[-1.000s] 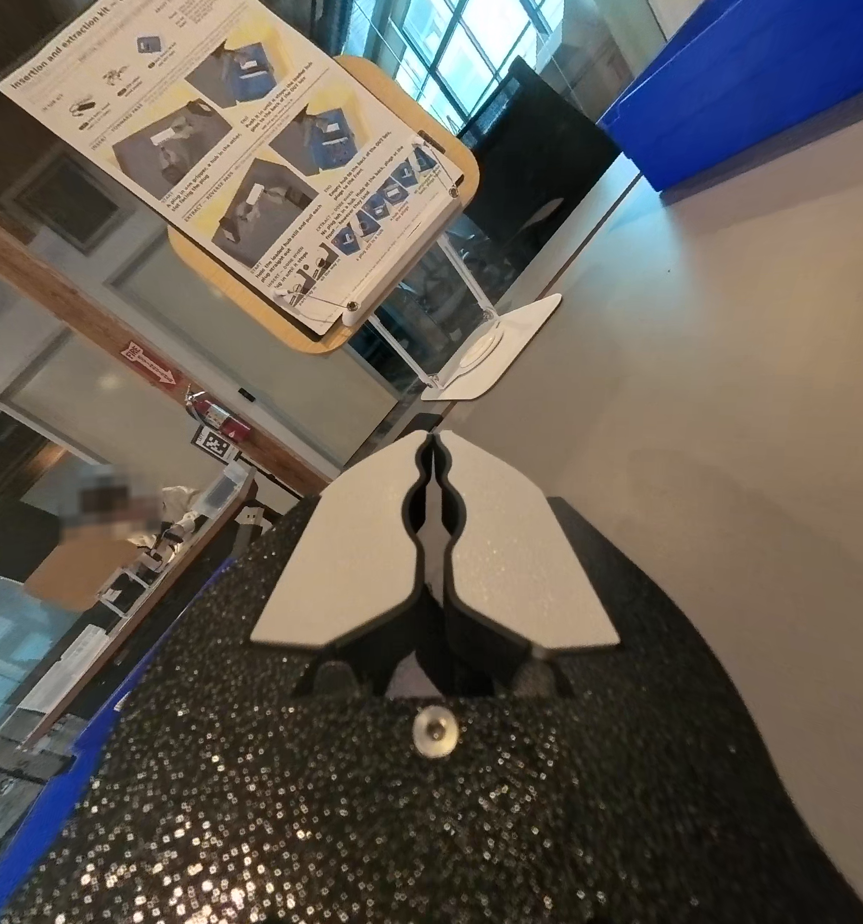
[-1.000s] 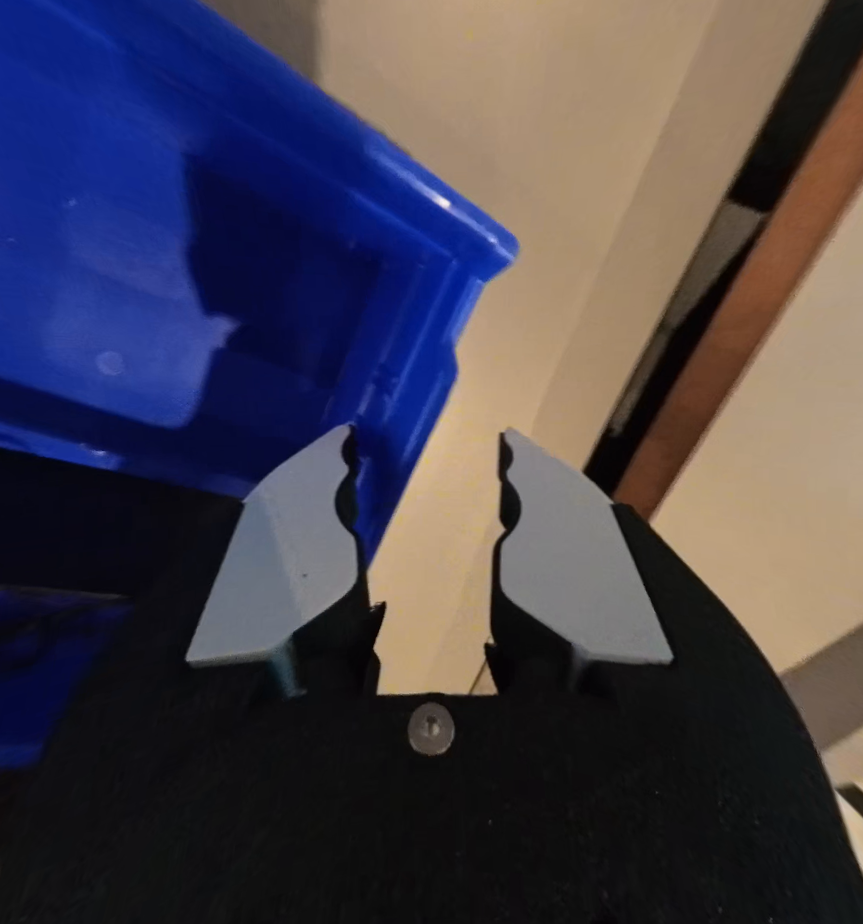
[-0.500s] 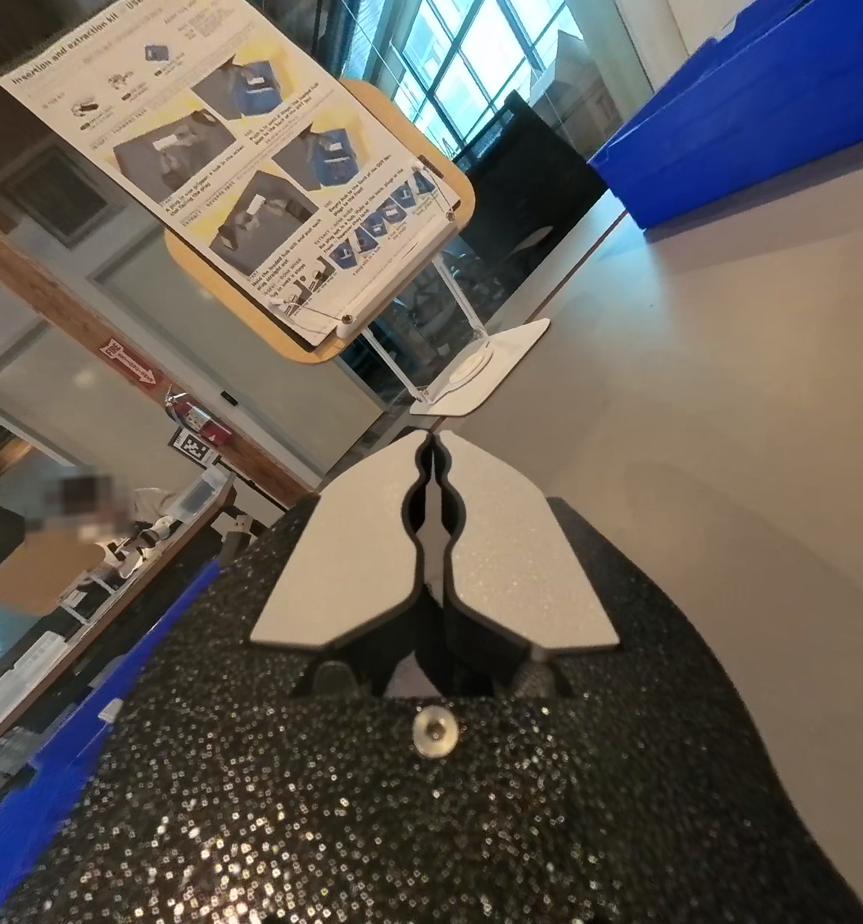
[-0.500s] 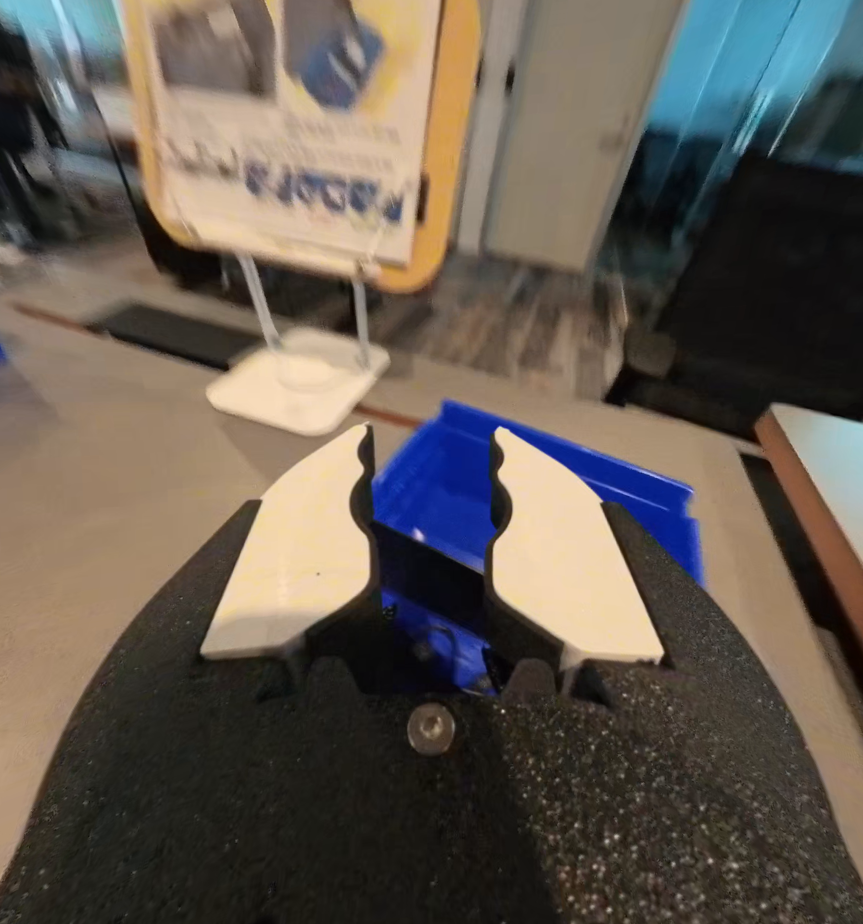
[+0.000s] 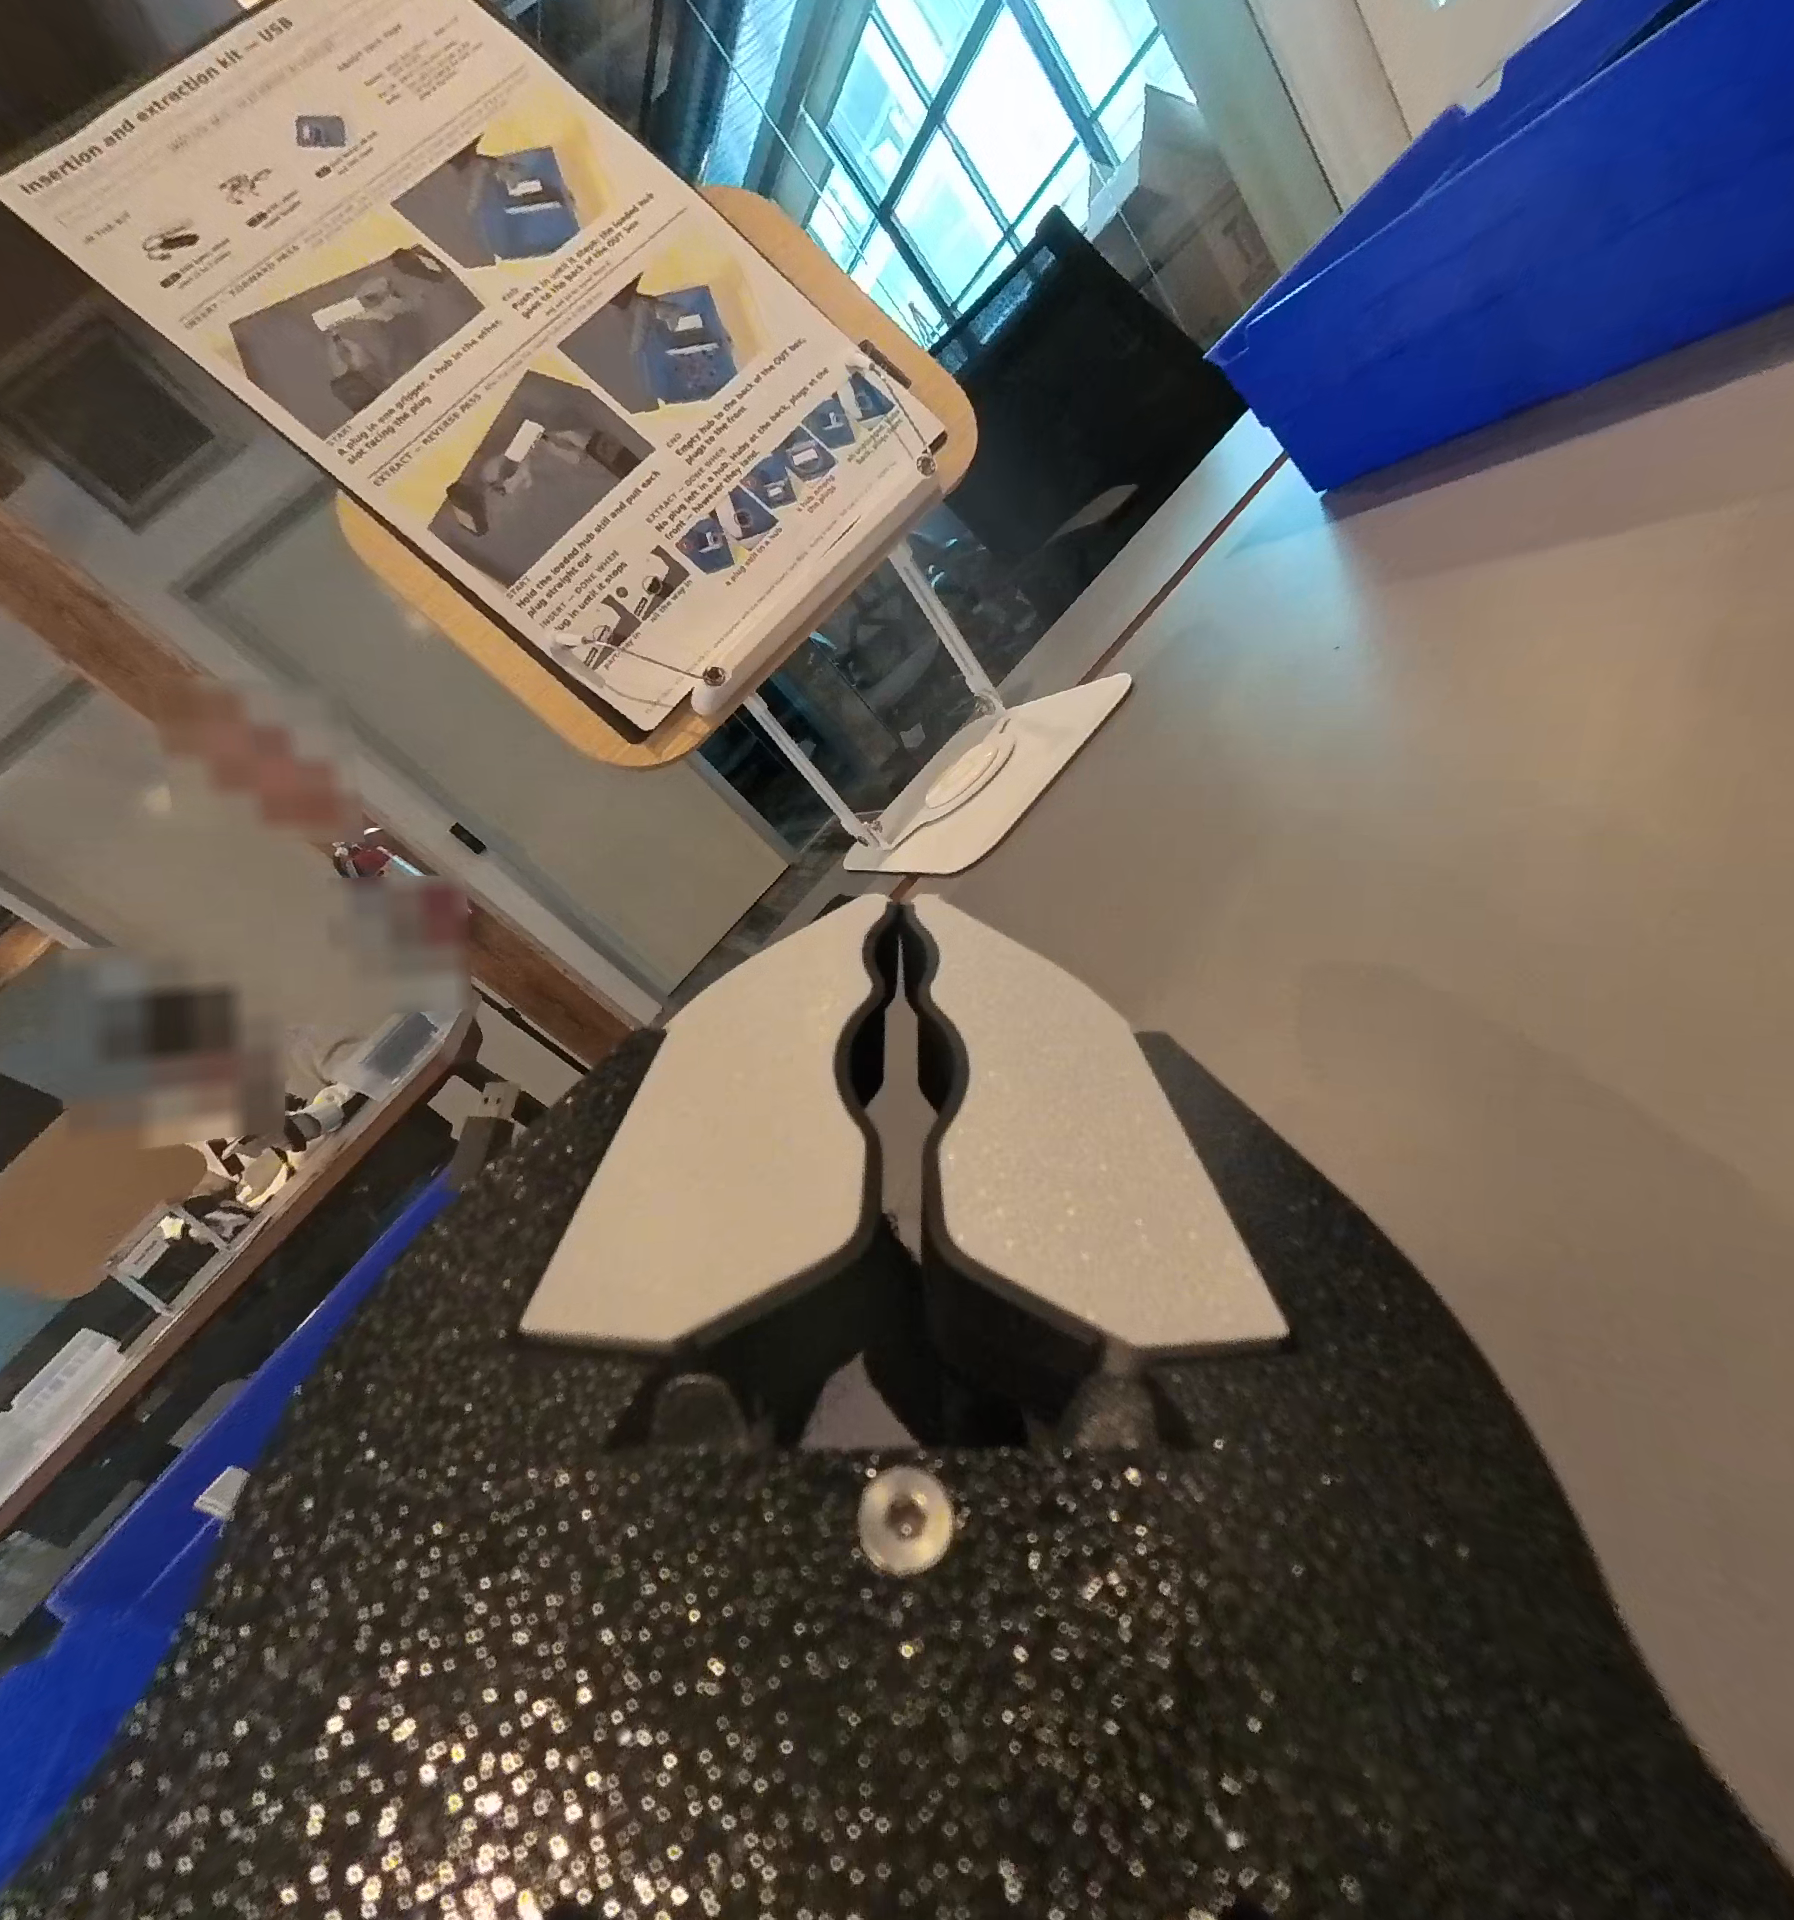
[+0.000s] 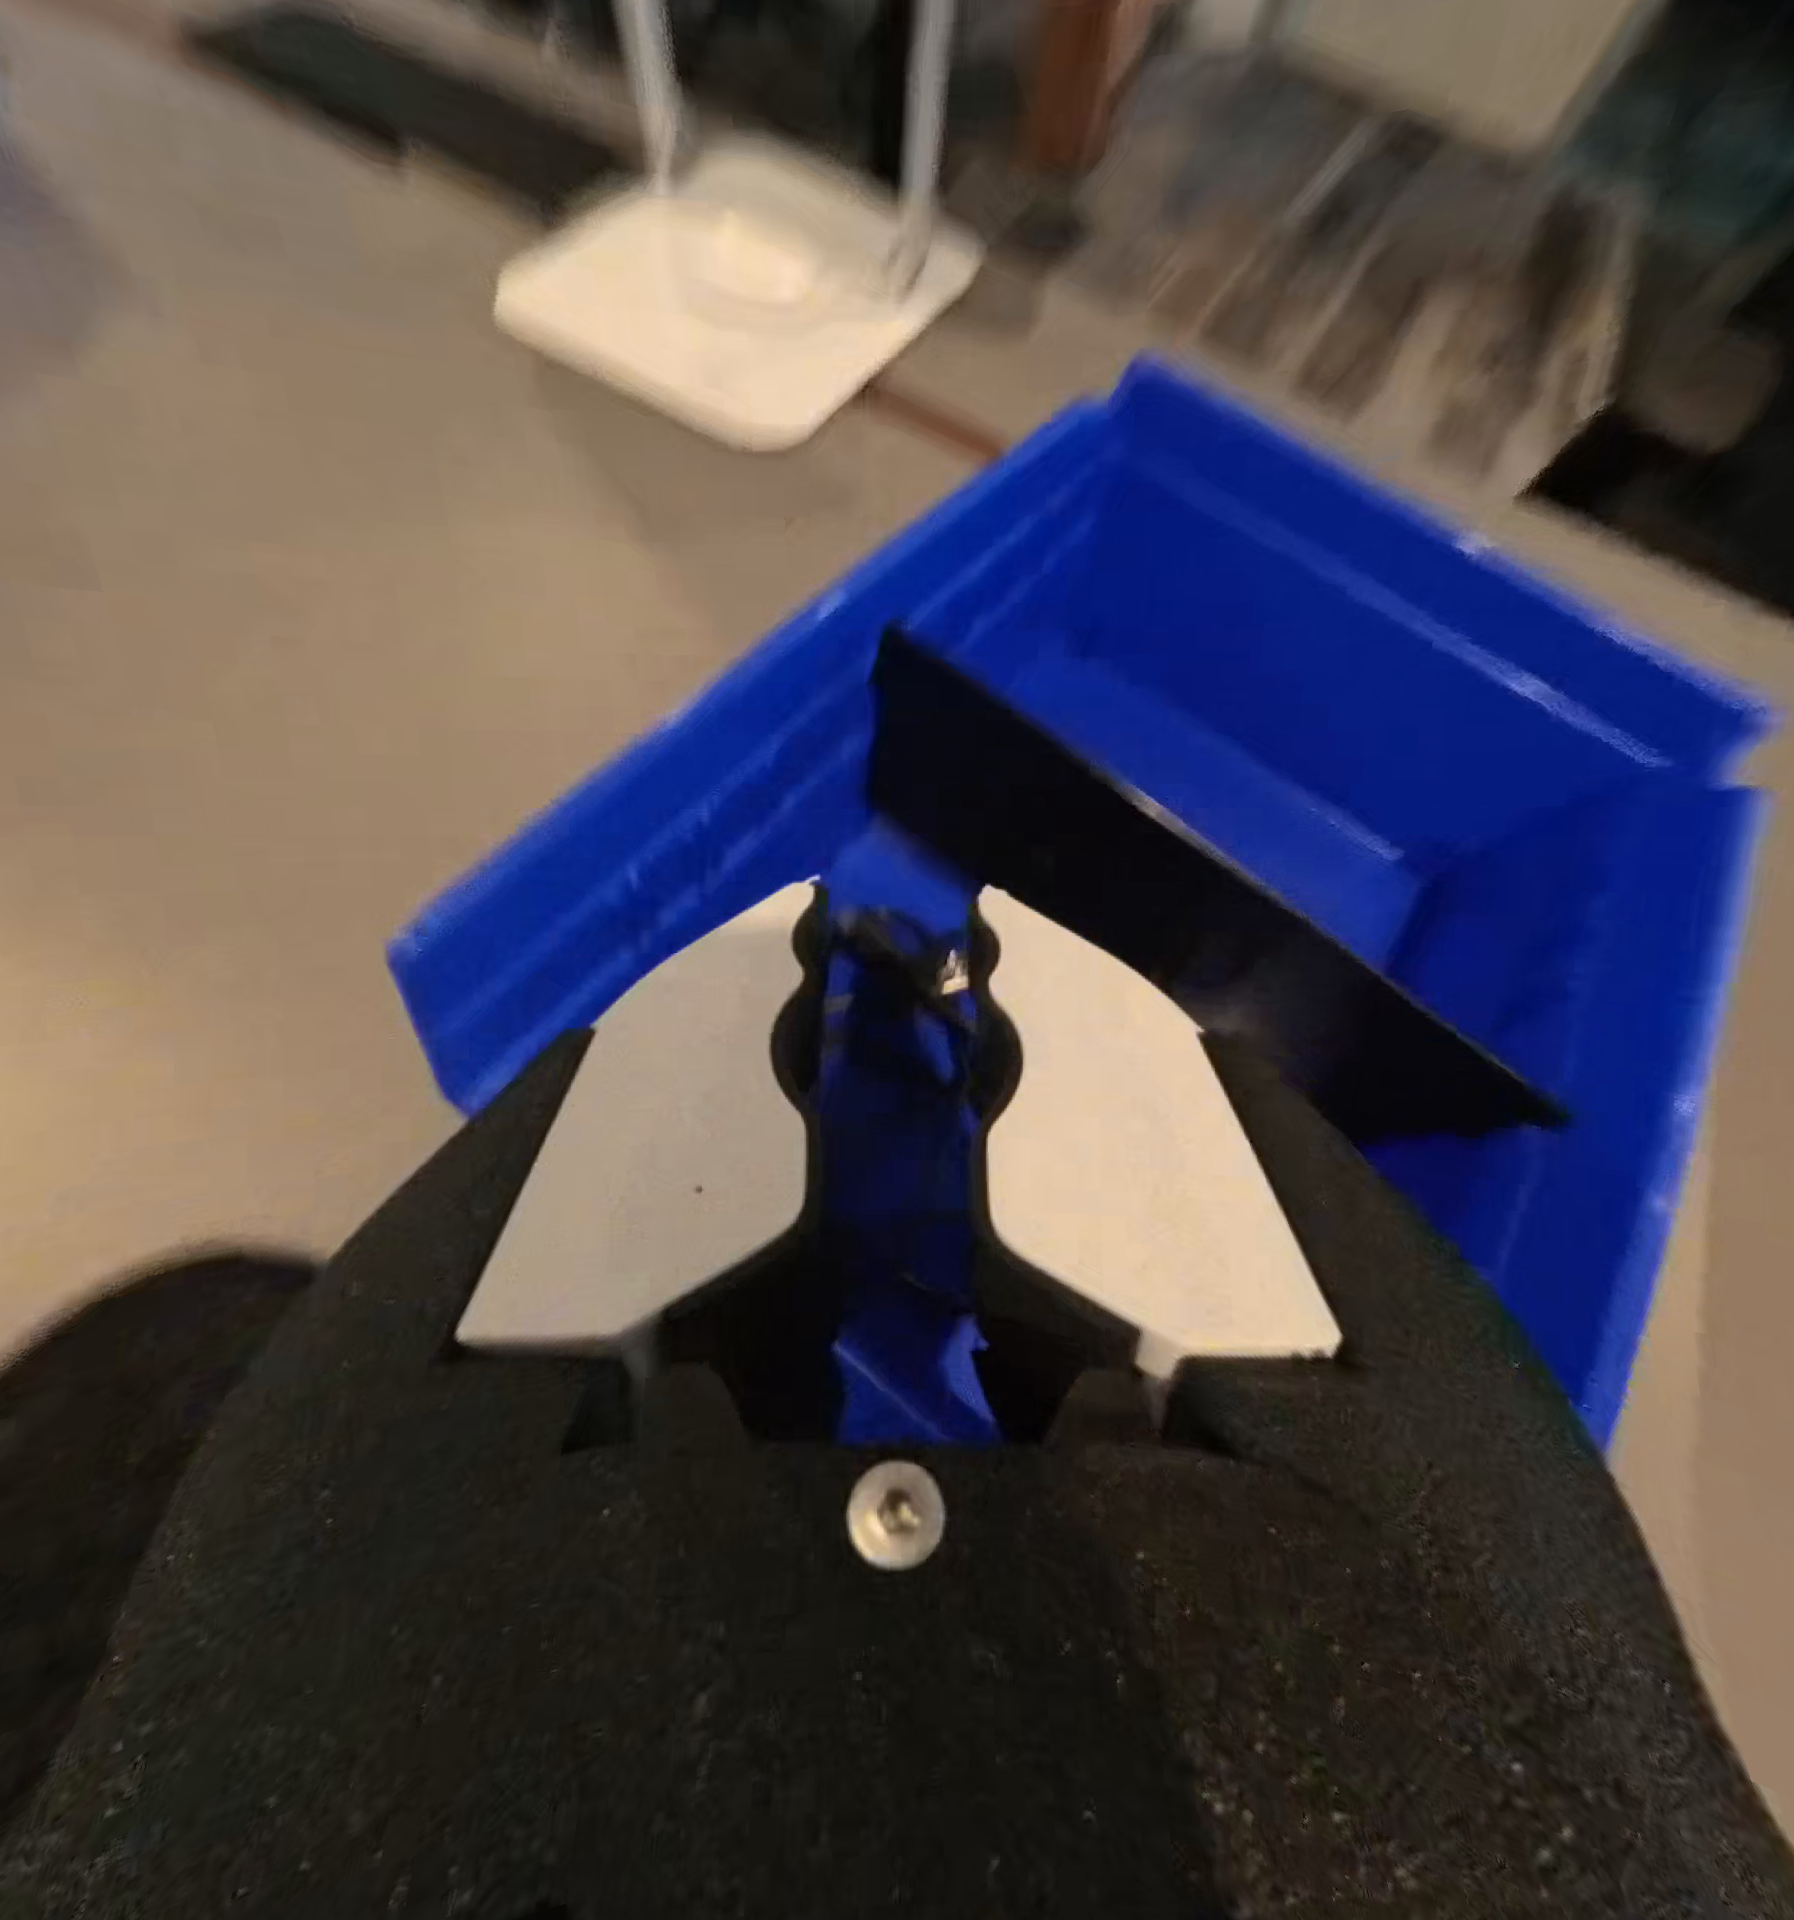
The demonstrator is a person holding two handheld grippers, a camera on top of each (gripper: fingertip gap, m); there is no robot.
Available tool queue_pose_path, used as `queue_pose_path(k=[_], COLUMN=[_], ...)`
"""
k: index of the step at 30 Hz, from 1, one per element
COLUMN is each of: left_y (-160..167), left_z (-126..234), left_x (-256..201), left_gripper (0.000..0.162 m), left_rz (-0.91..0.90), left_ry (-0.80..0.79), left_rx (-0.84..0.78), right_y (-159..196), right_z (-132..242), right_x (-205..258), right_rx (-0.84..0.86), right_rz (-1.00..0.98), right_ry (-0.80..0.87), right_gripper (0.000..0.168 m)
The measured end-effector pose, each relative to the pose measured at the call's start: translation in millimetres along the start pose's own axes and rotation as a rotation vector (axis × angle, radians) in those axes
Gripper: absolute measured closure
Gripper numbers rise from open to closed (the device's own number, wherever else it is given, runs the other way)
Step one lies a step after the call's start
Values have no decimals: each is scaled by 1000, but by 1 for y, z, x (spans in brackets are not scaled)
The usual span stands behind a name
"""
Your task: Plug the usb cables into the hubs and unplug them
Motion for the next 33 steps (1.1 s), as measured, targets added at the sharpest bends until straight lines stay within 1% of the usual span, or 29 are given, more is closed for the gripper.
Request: queue_pose_path(k=[3,5,10,17,19,22,25,27,28,30,32,33], left_y=[0,1,4,5,1,-16,-43,-54,-55,-46,-21,-4], left_z=[0,0,0,-1,-1,-3,1,13,22,43,66,76], left_x=[-2,-1,-1,-2,-2,5,33,64,83,123,157,165], left_gripper=[162,162,162,162,162,156,143,136,135,133,132,131], left_rz=[-11,-16,-11,-15,-6,60,147,179,187,182,211,259], left_ry=[6,5,5,11,16,18,-27,-80,-115,-177,-202,-185], left_rx=[2,6,15,21,14,16,49,102,137,240,383,460], right_y=[36,45,43,48,48,41,27,11,1,-24,-47,-57], right_z=[-12,-17,-25,-26,-25,-21,-14,-10,-8,-6,-6,-7], right_x=[-7,-16,-22,-18,-15,-10,-4,3,9,26,48,60], right_rx=[283,357,354,343,335,286,229,169,128,34,-44,-74], right_rz=[76,154,131,137,133,132,128,131,131,130,133,142], right_ry=[-110,-111,-123,-118,-118,-118,-114,-120,-132,-182,-252,-289], right_gripper=[140,142,143,144,143,144,144,144,144,144,144,144])
Point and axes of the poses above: each gripper's, where its closed fingertips meet, z back along the fingers, y out of its underside, x = y × z across the jaws, the point moved 2 cm from there along z, back along the fingers, and after that the axes turned 15 degrees about -x, right-handed, at the moved point
